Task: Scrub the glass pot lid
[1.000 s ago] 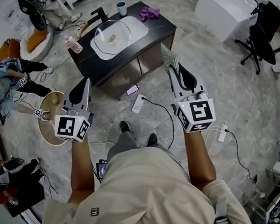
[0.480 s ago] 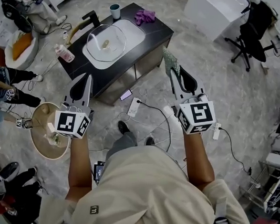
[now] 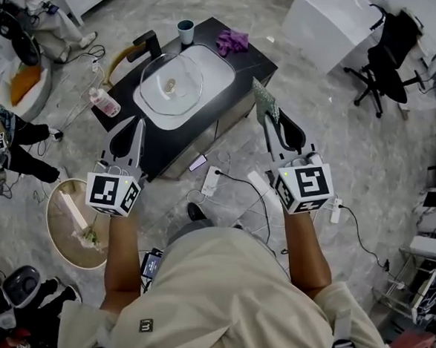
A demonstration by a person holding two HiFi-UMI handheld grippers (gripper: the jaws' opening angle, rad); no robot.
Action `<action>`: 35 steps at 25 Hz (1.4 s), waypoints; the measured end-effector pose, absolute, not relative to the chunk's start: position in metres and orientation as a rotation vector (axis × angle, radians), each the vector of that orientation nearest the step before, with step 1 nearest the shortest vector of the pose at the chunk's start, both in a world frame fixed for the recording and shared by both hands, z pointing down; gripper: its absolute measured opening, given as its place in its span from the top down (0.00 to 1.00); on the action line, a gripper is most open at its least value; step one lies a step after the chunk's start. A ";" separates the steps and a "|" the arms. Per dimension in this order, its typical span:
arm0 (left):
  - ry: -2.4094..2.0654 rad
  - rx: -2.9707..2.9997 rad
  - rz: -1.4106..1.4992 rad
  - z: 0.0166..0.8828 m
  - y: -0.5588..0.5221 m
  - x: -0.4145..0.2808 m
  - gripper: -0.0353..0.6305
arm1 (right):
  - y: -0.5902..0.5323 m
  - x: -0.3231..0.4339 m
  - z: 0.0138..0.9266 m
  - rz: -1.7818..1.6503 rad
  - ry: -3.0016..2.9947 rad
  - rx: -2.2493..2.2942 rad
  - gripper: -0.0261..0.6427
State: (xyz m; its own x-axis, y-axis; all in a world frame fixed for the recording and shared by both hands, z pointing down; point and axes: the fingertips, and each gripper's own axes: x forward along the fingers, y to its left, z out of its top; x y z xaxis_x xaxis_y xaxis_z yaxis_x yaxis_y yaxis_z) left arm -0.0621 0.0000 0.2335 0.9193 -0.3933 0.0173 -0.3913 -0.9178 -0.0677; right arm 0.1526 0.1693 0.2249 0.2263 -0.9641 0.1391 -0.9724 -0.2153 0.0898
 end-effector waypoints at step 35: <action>1.384 -2.901 -0.044 0.278 -0.148 -0.119 0.92 | -0.137 0.148 0.242 0.016 -2.317 1.733 0.84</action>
